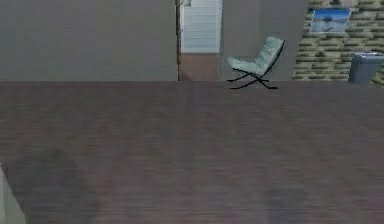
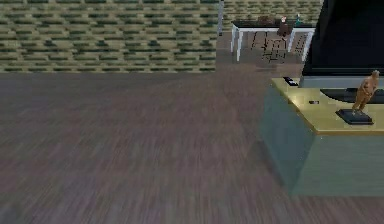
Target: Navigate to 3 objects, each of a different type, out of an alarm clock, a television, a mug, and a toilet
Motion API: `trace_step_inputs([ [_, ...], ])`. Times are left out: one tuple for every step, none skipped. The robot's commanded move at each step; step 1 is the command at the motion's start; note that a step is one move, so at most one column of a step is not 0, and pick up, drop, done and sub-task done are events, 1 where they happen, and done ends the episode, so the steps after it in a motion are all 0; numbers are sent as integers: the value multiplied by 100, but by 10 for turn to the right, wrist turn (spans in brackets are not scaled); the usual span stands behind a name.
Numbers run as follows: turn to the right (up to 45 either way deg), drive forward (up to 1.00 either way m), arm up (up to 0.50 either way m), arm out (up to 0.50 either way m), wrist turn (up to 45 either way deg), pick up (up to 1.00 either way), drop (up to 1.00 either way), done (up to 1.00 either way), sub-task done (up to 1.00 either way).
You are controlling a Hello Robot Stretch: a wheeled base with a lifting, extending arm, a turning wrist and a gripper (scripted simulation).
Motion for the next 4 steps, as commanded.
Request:
trace_step_inputs([
  [0,100,0,0,0,0,0,0,0],
  [0,100,0,0,0,0,0,0,0],
  [0,100,0,0,0,0,0,0,0],
  [0,100,0,0,0,0,0,0,0],
])
